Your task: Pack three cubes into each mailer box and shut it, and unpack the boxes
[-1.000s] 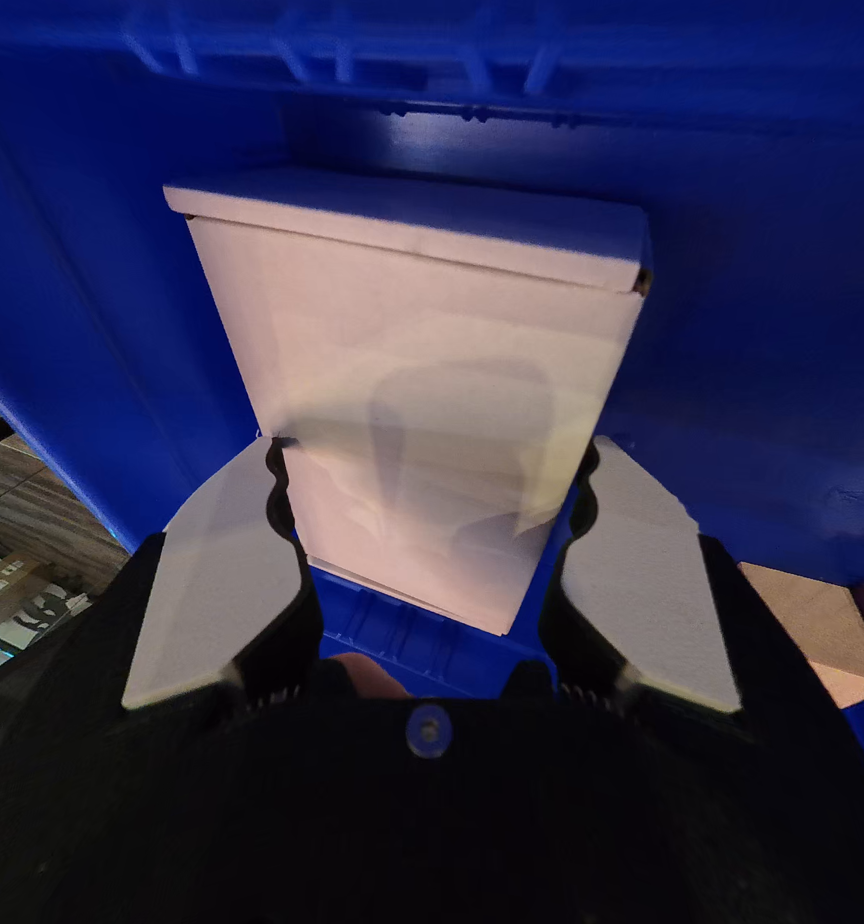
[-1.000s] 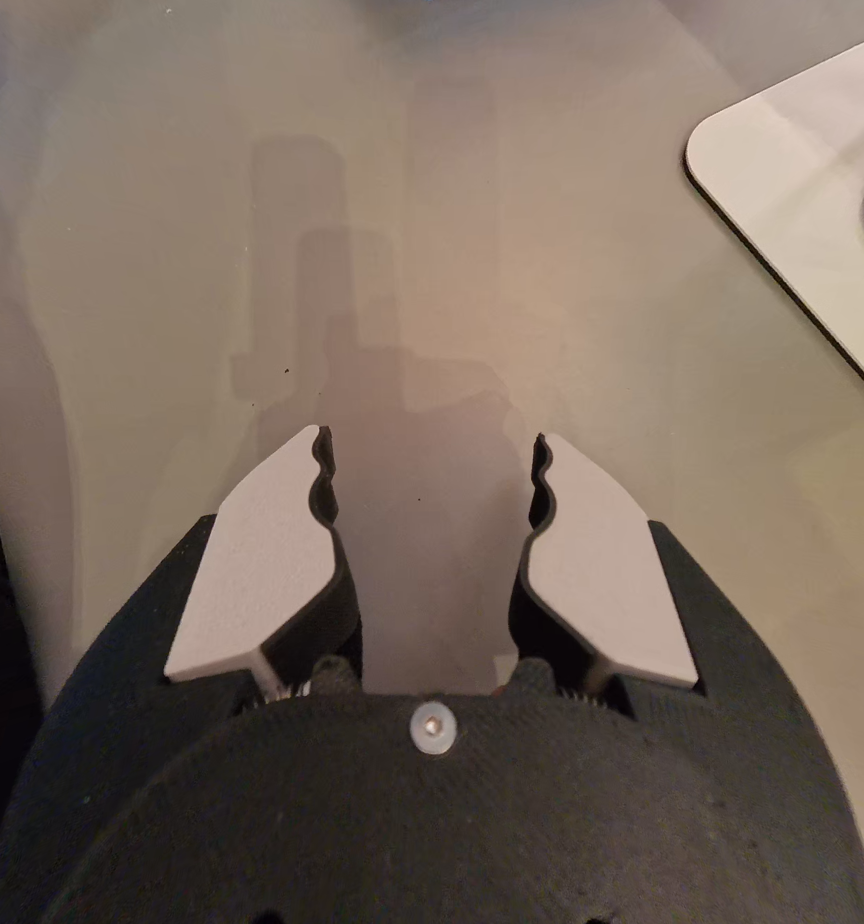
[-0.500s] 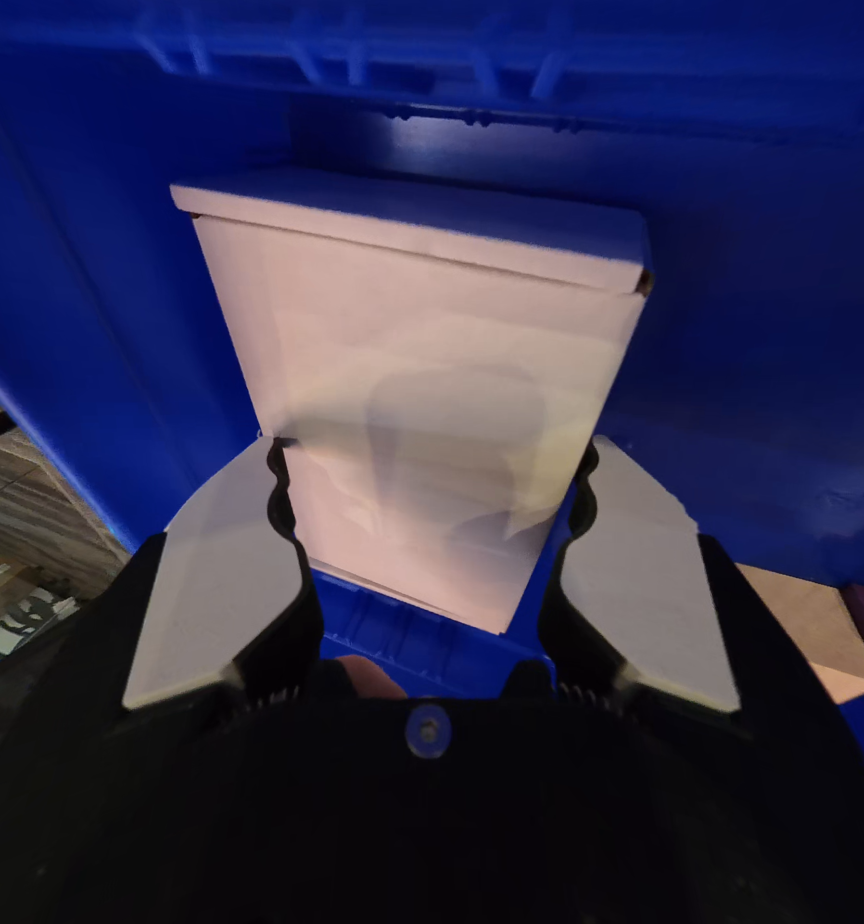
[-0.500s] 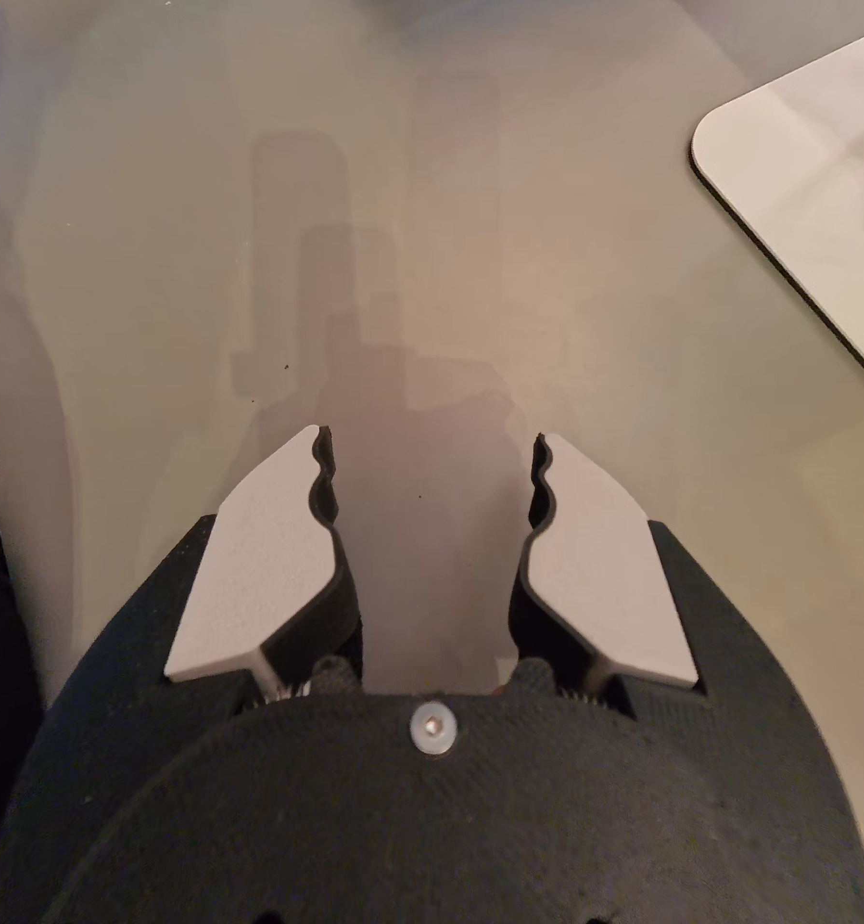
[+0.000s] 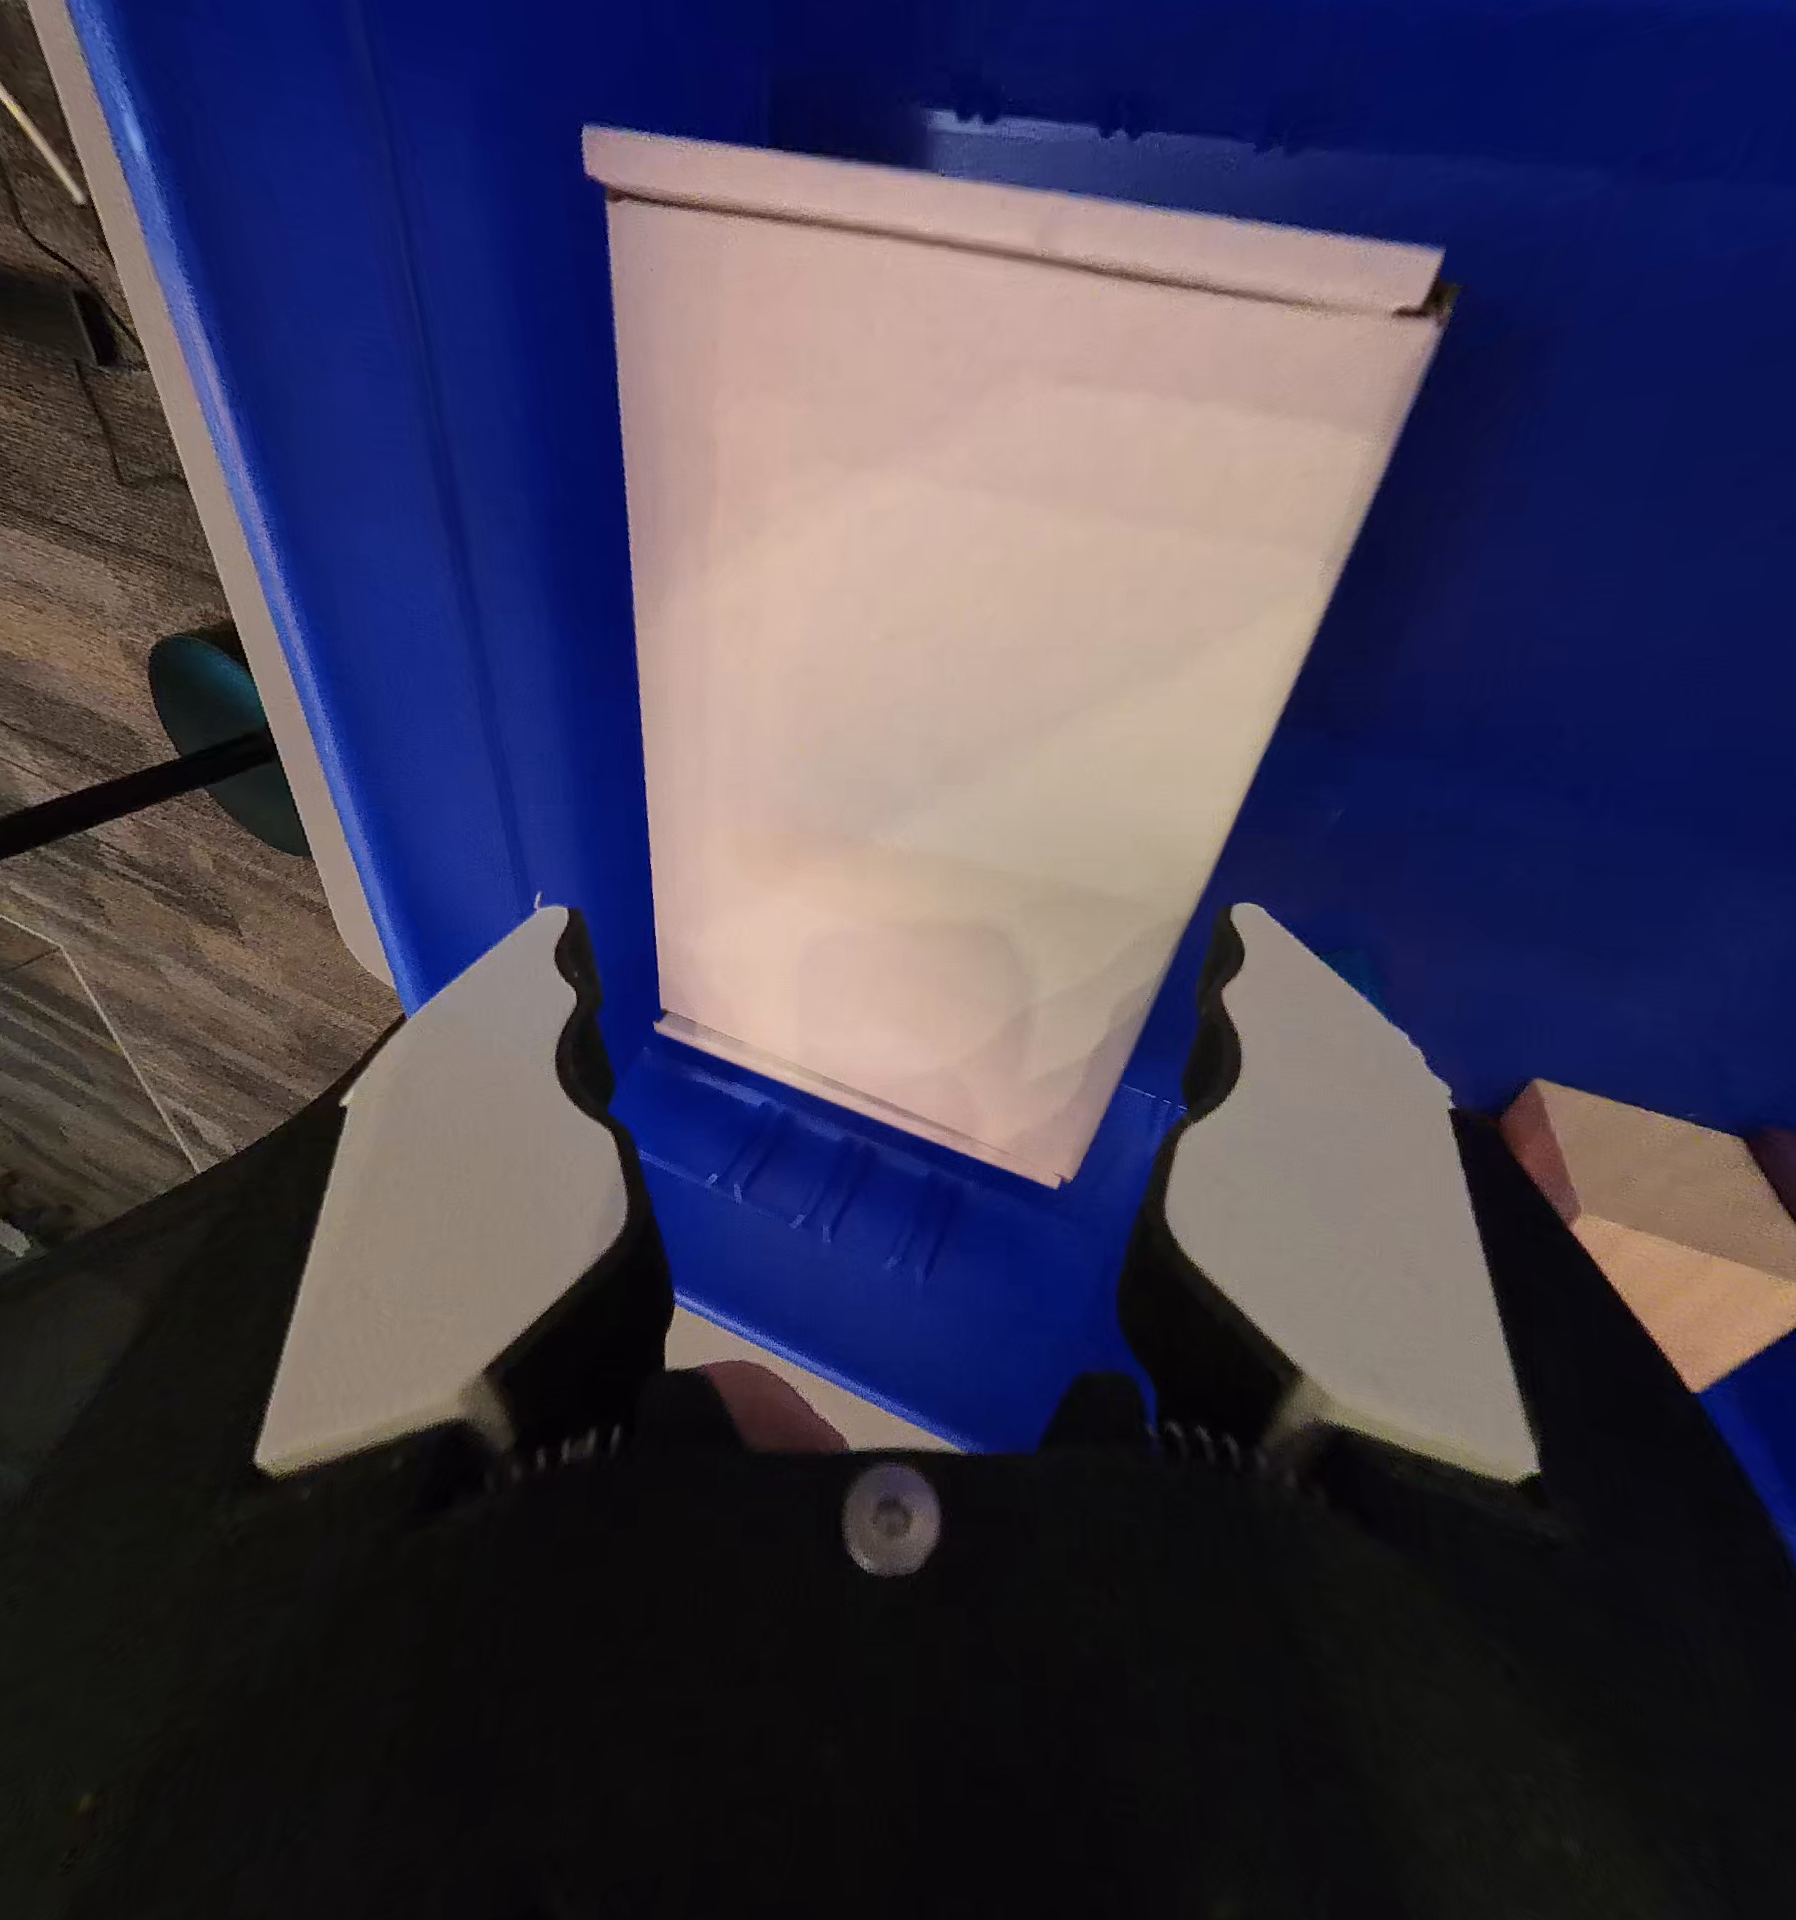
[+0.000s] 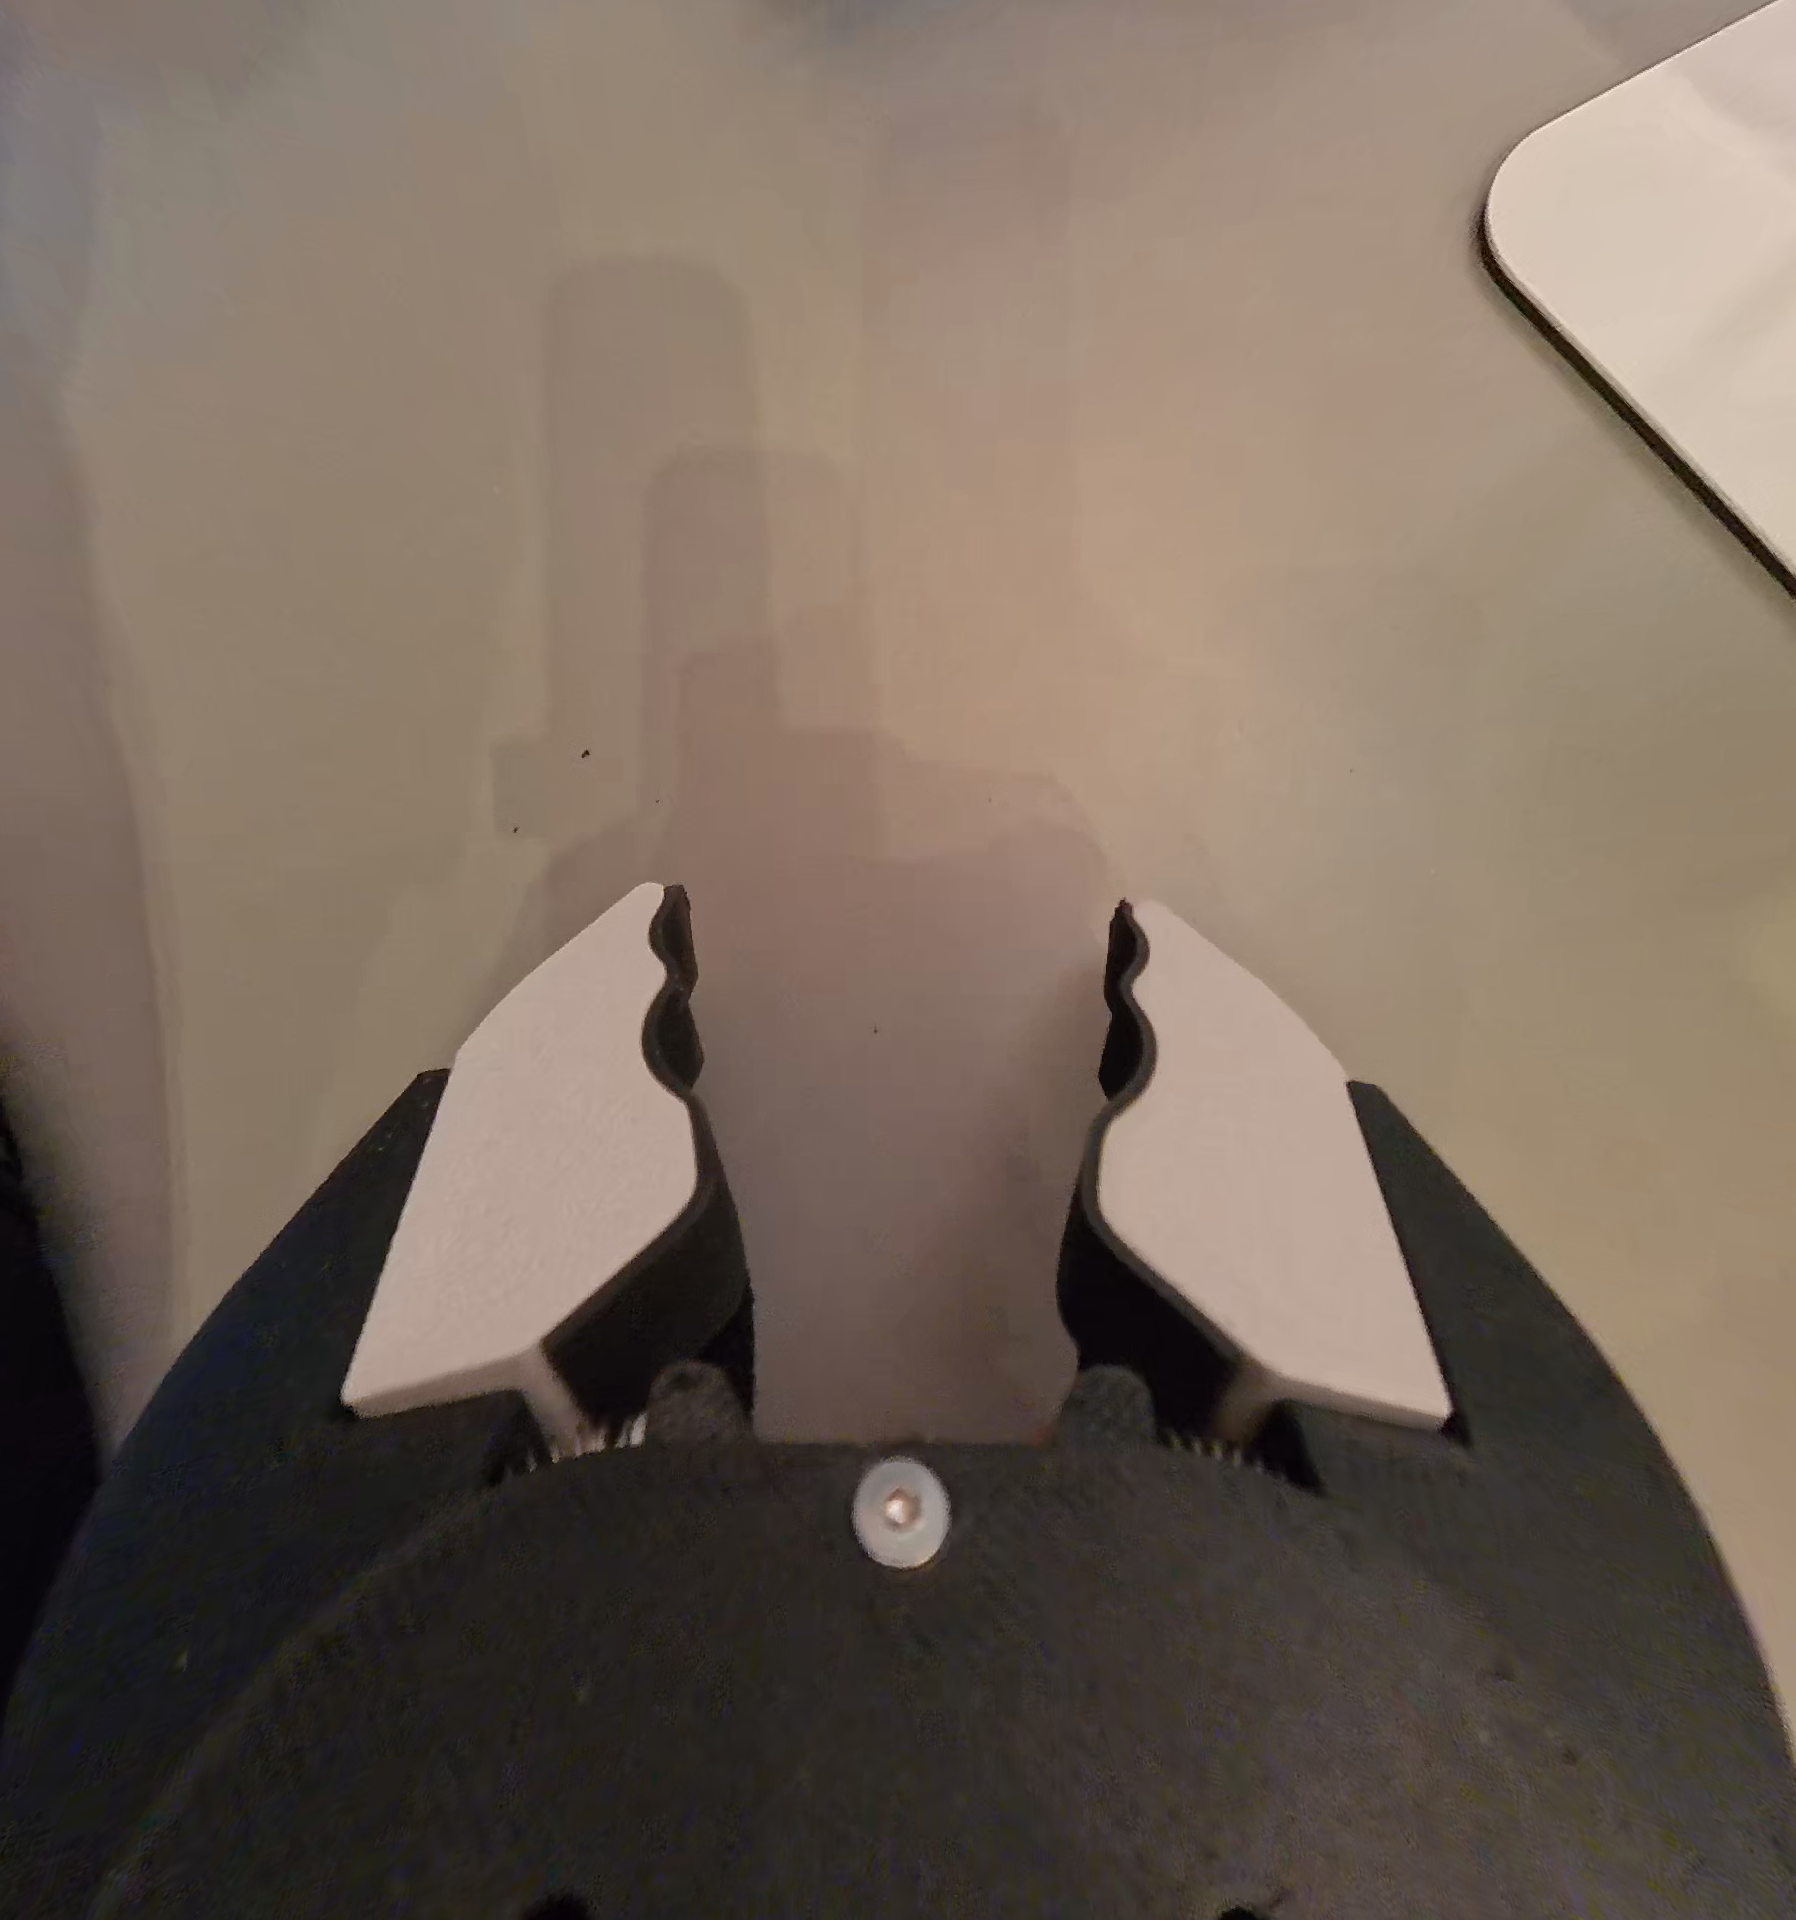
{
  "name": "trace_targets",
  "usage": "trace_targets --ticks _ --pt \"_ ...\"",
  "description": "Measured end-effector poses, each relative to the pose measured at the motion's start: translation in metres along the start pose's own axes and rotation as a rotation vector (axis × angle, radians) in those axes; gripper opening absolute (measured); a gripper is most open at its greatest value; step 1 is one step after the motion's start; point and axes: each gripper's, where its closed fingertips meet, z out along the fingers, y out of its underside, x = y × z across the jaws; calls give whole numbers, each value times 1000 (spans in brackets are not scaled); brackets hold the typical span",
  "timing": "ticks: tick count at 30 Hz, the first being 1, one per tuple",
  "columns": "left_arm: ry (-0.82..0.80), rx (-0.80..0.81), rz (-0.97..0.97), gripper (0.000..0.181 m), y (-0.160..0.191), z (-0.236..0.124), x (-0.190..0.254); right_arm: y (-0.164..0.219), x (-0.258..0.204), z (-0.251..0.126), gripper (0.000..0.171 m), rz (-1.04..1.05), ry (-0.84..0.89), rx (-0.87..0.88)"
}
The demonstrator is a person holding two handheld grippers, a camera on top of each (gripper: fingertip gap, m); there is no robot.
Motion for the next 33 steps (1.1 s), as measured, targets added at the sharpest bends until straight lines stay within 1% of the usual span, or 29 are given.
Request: trace_targets --ticks 6,13,15,17,18,22,24,30,33 --pt "1 20 -15 112 5 7 -1 4 1 4 75 22 -14 -12" --pt "-9 6 5 114 4 9 -3 3 2 3 75 31 -14 -4" --pt "-22 16 -17 122 2 9 -6 3 2 3 75 35 -15 -2" --pt "46 21 -109 138 0 10 0 4 2 3 75 36 -18 -3" --pt "43 26 -124 143 -2 10 -1 4 1 3 75 37 -20 -3" --pt "4 30 -87 138 -3 9 -6 4 1 4 75 40 -27 -6" --pt "-5 35 -68 129 -4 8 -7 4 0 4 75 44 -29 -2" --pt "-23 36 -50 125 -6 5 -9 4 0 4 75 44 -30 -3" --pt "-21 48 -56 119 -6 1 -8 4 0 4 75 42 -31 -5"
